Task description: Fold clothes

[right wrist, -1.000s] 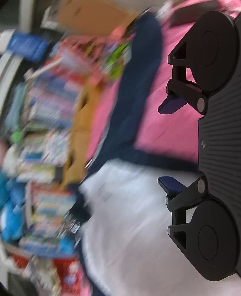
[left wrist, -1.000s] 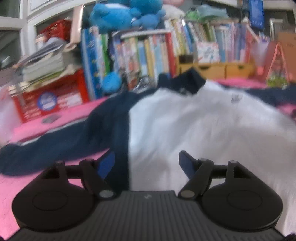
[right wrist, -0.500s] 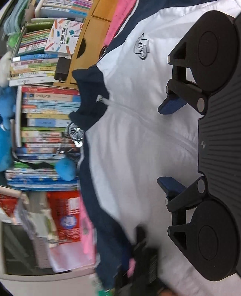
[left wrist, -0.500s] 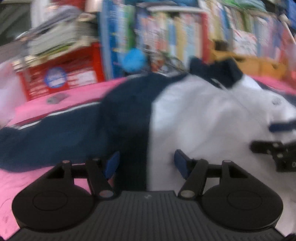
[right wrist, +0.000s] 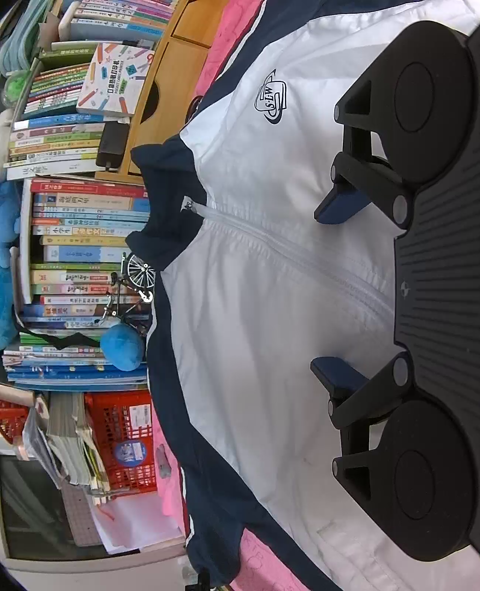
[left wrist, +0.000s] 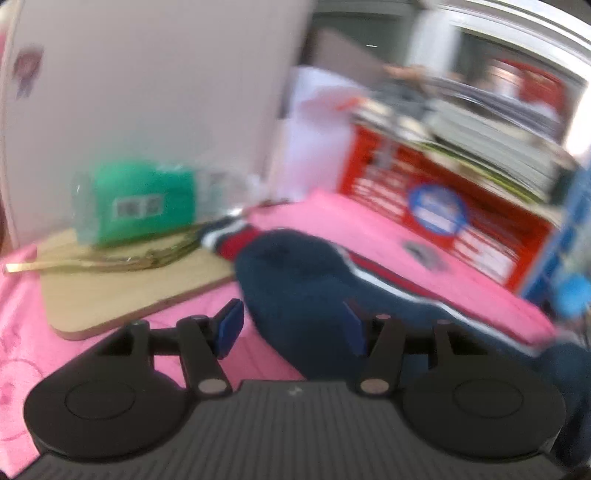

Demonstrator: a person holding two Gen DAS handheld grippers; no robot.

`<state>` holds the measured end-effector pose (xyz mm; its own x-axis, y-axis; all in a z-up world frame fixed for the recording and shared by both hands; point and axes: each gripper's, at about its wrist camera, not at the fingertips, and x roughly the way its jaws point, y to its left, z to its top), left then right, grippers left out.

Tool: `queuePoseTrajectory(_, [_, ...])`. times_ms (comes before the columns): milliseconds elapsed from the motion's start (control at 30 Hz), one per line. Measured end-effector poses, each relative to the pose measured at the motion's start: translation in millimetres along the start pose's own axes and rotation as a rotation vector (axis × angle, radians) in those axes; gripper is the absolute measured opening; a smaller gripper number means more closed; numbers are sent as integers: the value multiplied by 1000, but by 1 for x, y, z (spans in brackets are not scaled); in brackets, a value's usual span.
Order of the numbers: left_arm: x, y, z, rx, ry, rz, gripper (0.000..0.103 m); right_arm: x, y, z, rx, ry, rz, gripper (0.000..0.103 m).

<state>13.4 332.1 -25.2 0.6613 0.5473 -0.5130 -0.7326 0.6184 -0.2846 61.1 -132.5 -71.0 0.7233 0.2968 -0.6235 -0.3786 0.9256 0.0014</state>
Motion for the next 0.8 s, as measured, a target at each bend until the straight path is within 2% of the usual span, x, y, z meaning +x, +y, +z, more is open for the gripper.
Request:
queuePoseTrajectory(133, [26,5,7,-64,29,-40,53,0,1,0,-2,1,-6,81])
queuePoseTrajectory(167, [33,3,9,-71,43,-40,34,0,1,0,-2,1,-7,82])
queuePoseTrajectory(200, [38,-1,13,-60,50,-30,1,0,1,0,-2,2,-8,82])
queuePoseTrajectory(233, [42,-5,17,-44,56,-18,1,0,1,0,-2,3,-9,83])
queuePoseTrajectory(300, [42,-18,36,-9,17,-69,1,0,0,0,-3,4,-11,84])
queuePoseTrajectory(333, [38,-25,49,21,-34,-94,1,0,0,0,-1,5,-10,84])
queuePoseTrajectory(467, [10,-57,116,180,-346,-189,2,1,-2,0,6,9,-11,86])
queuePoseTrajectory(533, [11,-70,132,268,-442,-181,3,2,-2,0,9,11,-14,88])
queuePoseTrajectory(600, [25,-82,132,348,-454,-127,3,2,-3,0,13,13,-16,90])
queuePoseTrajectory(633, [35,-85,129,372,-433,-102,3,3,-4,0,16,14,-18,91])
queuePoseTrajectory(800, [97,-79,89,410,-214,32,3,5,-6,0,28,22,-24,95])
